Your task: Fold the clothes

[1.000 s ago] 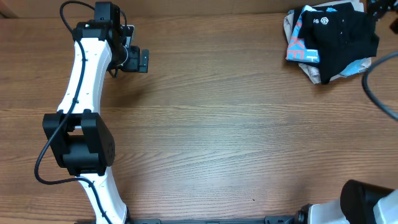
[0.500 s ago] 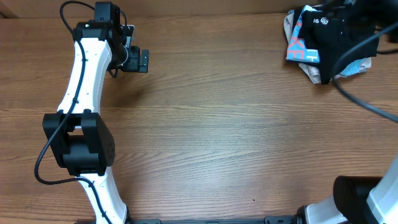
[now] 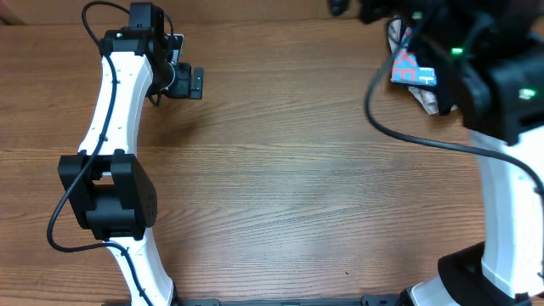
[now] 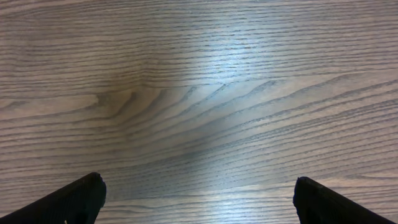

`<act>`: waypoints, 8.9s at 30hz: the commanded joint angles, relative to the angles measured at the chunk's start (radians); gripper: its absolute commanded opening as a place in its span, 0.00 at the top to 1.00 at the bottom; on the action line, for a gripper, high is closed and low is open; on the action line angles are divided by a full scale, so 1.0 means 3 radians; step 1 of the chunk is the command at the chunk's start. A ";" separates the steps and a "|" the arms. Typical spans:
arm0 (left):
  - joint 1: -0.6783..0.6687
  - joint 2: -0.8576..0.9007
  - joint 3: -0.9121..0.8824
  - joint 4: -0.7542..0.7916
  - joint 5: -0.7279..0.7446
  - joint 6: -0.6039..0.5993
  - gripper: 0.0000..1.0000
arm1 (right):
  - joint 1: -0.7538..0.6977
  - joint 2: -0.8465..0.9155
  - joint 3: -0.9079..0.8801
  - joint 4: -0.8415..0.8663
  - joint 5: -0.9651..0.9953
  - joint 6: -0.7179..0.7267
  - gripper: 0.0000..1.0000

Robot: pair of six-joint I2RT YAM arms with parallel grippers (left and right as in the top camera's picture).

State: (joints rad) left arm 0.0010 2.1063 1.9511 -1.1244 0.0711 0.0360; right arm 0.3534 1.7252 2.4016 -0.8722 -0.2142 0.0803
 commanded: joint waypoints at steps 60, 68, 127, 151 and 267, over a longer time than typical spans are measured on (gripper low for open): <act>0.0018 0.0042 0.0048 0.0011 0.0023 0.0032 0.00 | -0.1059 -0.4602 -0.7179 0.3108 0.0200 -0.0011 0.00; 0.0017 0.0042 0.0048 0.0011 0.0023 0.0031 0.00 | -0.1077 -0.5071 -0.7692 0.3142 0.0264 -0.0022 0.00; -0.0076 -0.1064 0.0048 0.0010 -0.0001 0.0032 0.00 | -0.1071 -0.5741 -0.7978 0.2667 0.0304 -0.0008 0.00; 0.0482 -0.4245 -0.2514 0.2089 0.0759 0.0094 0.00 | -0.1071 -0.5741 -0.7978 0.2667 0.0304 -0.0008 0.00; 0.0038 -0.7006 -0.6488 0.3507 -0.0004 -0.0081 0.00 | -0.1071 -0.5741 -0.7978 0.2667 0.0304 -0.0008 0.00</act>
State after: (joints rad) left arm 0.0189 0.0158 0.0101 -0.0711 0.0807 0.0250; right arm 0.0341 0.0147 0.0185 -0.0784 -0.1299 0.0780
